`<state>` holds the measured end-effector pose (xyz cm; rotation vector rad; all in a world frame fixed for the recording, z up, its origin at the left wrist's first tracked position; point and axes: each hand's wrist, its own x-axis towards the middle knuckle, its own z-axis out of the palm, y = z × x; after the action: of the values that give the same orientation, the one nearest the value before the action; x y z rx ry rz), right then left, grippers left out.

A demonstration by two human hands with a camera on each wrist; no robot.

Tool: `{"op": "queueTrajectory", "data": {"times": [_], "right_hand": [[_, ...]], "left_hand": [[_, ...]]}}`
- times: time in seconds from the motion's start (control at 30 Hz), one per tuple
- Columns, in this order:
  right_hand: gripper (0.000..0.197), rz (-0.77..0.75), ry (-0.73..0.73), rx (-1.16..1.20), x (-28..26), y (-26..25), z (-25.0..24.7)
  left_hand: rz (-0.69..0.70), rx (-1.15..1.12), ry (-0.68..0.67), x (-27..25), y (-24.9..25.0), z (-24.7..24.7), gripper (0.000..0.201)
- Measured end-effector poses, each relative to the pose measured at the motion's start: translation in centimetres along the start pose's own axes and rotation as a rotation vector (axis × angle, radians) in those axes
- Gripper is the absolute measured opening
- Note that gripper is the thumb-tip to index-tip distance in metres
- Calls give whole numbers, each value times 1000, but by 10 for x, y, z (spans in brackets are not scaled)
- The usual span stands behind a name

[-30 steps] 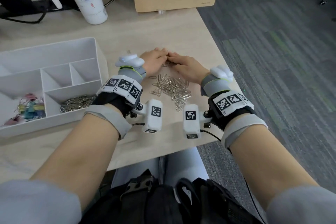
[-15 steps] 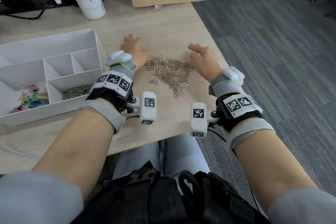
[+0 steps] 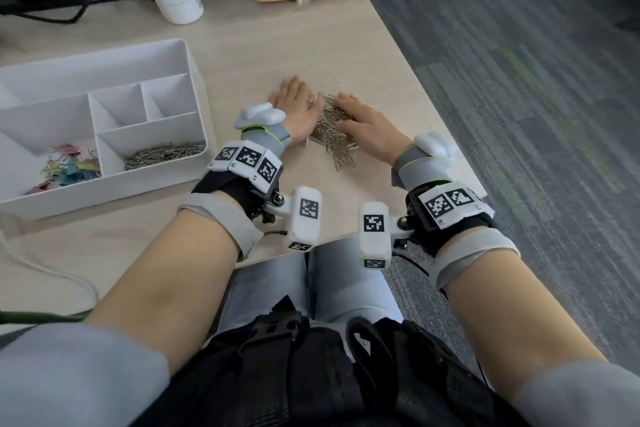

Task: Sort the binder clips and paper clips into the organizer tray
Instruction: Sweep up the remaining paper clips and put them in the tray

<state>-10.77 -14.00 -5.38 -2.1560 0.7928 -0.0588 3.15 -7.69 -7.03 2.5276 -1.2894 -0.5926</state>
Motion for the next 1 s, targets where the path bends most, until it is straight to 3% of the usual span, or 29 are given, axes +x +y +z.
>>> {"op": "queueTrajectory", "data": {"times": [0.23,0.33,0.43,0.57,0.63,0.77,1.0], "right_hand": [[49,-117,39,145,-17,-7,7],[44,-71,192,202,-26,-7,4],[54,40,344,92,-30,-2,-3],[71,140,266,-95,-40,-1,-12],[69,142,240,-150,-42,-3,-10],[59,135,275,-167,-37,-7,1],[33,136,381,104,-29,-1,7]], "left_hand": [[121,-113,-73,-29,10,-3,53],[112,-248,-36,-44,7,-17,55],[96,-131,23,-49,-1,-29,79],[34,71,-65,-60,-4,-34,120],[59,55,-70,-65,0,-32,125],[86,75,-46,-64,8,-23,120],[126,-71,69,-51,14,-13,71]]}}
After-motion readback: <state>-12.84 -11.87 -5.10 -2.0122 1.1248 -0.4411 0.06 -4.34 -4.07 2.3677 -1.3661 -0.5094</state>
